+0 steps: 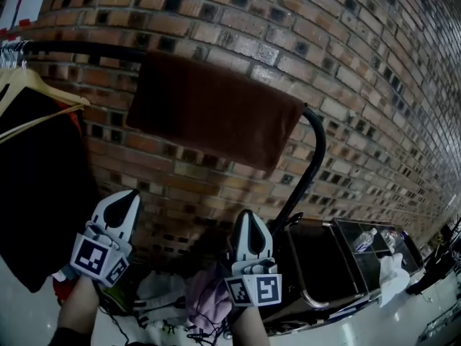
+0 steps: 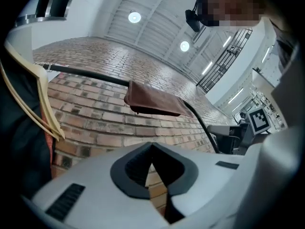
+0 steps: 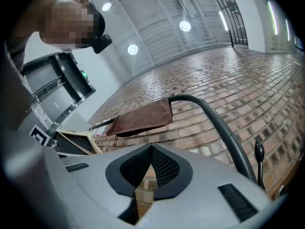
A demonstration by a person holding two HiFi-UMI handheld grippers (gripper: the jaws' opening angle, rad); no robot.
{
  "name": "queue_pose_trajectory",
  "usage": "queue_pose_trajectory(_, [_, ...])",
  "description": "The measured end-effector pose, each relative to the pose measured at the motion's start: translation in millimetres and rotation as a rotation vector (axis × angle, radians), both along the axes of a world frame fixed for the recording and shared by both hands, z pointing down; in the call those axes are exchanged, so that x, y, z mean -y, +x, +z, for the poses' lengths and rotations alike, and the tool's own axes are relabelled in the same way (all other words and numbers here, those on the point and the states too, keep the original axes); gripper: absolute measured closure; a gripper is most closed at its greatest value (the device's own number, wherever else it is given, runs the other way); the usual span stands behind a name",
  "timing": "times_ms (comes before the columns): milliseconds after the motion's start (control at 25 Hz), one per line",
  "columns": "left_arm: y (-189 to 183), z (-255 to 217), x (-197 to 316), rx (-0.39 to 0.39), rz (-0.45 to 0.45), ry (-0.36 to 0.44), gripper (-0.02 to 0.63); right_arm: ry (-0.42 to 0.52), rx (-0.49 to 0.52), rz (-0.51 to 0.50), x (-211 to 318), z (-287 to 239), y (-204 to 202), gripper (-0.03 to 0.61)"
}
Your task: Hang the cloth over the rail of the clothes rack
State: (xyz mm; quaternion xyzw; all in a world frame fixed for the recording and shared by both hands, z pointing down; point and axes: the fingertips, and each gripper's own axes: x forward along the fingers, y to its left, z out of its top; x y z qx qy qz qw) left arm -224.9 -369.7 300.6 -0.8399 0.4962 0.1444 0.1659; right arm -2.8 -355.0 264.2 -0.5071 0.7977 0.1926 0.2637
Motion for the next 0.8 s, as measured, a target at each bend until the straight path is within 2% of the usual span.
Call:
queue_pose_trajectory(160, [24, 19, -1, -0.019, 0.002, -0.044, 0.603, -0.011, -0.006, -0.101, -9, 8, -14, 0.563])
queue_pose_trajectory(320, [48, 43, -4, -0.021, 0.010, -0.112, 0.603, -0.086, -0.101, -0.085, -5, 46, -10, 0.561])
queue_pose_trajectory(520, [72, 69, -12, 0.000, 0.020, -0.161, 0.603, -0.187, -0.141, -0.147, -7, 79, -13, 0.560])
queue_pose_trajectory(800, [78, 115, -21, 0.007, -0.019, -0.273, 0.603, -0.289, -0.222, -0.168, -13, 126, -21, 0.555])
